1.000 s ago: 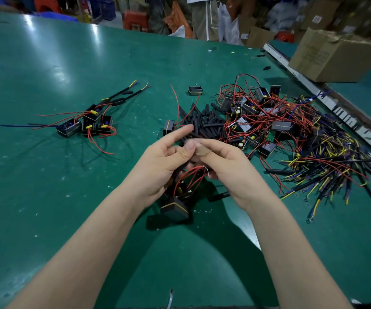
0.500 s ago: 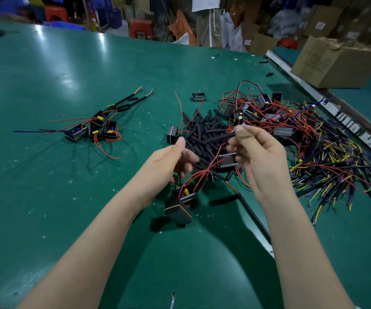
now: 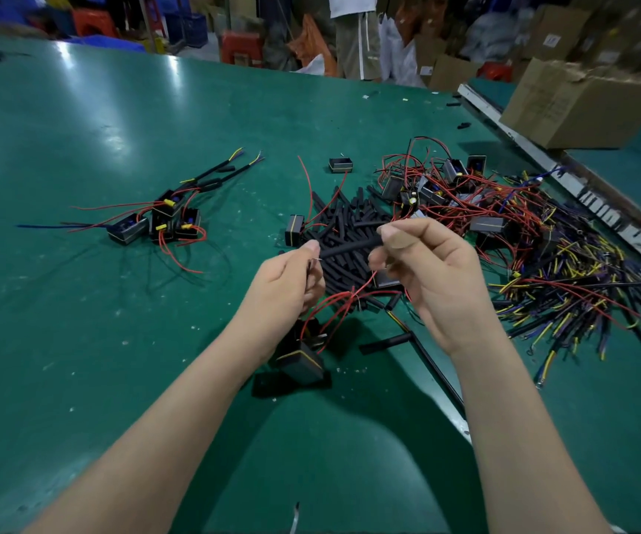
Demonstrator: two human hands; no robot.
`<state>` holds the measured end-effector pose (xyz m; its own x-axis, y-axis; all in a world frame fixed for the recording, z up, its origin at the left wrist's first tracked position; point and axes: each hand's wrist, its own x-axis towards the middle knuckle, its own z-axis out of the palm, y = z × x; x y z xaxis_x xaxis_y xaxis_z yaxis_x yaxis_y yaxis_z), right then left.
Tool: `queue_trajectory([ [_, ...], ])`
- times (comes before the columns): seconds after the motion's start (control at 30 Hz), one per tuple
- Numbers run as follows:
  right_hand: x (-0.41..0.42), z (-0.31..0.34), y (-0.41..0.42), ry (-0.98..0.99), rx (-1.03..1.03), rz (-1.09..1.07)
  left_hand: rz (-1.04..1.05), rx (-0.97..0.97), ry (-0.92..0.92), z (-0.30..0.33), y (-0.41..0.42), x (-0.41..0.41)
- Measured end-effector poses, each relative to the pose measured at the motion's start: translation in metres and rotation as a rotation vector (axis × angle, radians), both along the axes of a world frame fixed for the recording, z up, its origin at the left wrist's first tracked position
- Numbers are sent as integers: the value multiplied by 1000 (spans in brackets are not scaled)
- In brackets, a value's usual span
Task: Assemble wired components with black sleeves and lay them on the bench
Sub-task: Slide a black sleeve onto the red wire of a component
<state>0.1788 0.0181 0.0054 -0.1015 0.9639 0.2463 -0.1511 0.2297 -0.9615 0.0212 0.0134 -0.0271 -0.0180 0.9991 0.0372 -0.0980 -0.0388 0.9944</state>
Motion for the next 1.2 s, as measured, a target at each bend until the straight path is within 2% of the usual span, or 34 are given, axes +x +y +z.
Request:
queue_trajectory([
  [0.3,0,-1,0,-26,-16,20,126,29,-73,2,0,-3],
  [0.53,-6,-6,1,-63,-11,52,130,33,-71,3,0,-1],
  [0.73,-4,-3,1,-13,-24,24,172,29,-99,5,1,-3],
  [1.03,-9,-7,1,-60,-18,28,168,33,-67,4,1,-1],
  [1.2,-12,-7,3,-7,-31,-23,134,61,27,4,1,0],
])
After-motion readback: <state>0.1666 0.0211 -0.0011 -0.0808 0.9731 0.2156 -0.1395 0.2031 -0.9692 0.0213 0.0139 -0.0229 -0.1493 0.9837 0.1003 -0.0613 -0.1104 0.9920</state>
